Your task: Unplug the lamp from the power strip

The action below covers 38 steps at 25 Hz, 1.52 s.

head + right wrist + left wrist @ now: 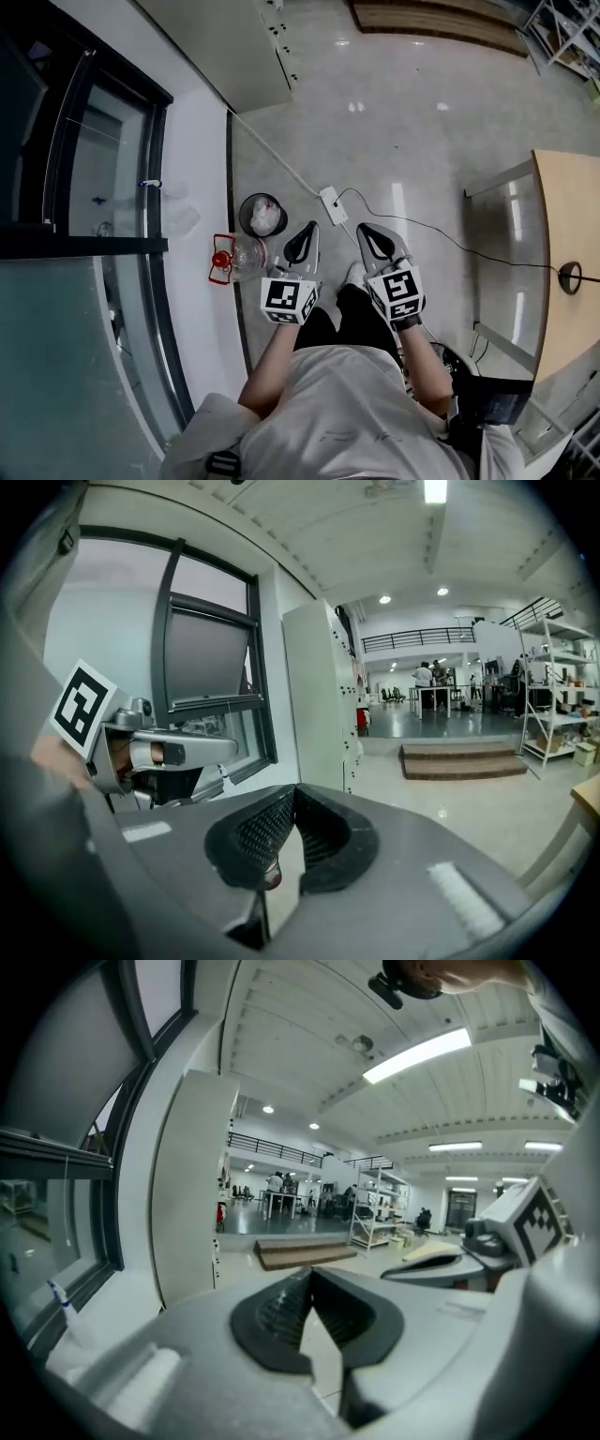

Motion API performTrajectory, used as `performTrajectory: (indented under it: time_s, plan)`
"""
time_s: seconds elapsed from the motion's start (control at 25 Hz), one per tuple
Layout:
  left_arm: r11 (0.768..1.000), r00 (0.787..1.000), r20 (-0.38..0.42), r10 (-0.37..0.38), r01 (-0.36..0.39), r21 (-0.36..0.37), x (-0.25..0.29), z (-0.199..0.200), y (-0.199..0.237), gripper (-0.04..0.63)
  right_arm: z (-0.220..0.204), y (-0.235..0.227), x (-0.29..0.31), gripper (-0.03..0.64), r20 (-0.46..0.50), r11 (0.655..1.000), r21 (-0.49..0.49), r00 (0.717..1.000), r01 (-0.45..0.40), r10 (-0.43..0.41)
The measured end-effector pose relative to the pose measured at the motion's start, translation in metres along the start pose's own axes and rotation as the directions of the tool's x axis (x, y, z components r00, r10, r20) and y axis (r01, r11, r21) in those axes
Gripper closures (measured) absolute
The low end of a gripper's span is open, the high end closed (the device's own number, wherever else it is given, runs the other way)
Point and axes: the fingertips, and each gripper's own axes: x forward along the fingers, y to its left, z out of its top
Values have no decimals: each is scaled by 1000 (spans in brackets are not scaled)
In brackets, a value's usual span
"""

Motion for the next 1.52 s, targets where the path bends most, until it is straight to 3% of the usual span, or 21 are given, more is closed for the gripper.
performTrajectory:
  time_s: [0.2, 0.36, 0.56, 0.68, 0.96, 1.12, 1.28, 1.36, 1.52]
  plan:
    - [1000, 998, -64, 24, -25, -9, 54, -40, 22, 592, -43, -31, 55, 611, -67, 999, 3, 997, -38, 38]
    - [999, 994, -101, 33, -34, -11, 100, -101, 47, 592, -93, -51, 102, 611, -103, 998, 33, 993, -52, 56]
    - [997, 982, -184, 47, -57, -49, 138, -211, 90, 592, -183, -66, 154, 611, -157, 996, 87, 987, -29, 42]
    - [995, 973, -231, 27, -48, -84, 150, -279, 116, 592, -234, -65, 188, 611, -204, 997, 67, 977, -48, 61]
    - [982, 943, -331, -23, -41, -185, 201, -461, 157, 592, -367, -78, 273, 611, -303, 987, 12, 941, -157, 153]
    - [979, 923, -383, -32, -49, -198, 231, -554, 183, 592, -432, -86, 320, 611, -365, 958, -49, 898, -282, 246]
    - [974, 907, -420, -40, -59, -221, 257, -638, 204, 592, -499, -99, 358, 611, -417, 931, -96, 864, -351, 283]
    - [965, 907, -421, -29, -85, -249, 268, -674, 215, 593, -531, -108, 377, 611, -437, 920, -123, 853, -371, 286]
    - [924, 902, -432, -8, -158, -347, 281, -744, 232, 593, -590, -120, 410, 611, -459, 916, -127, 842, -380, 285]
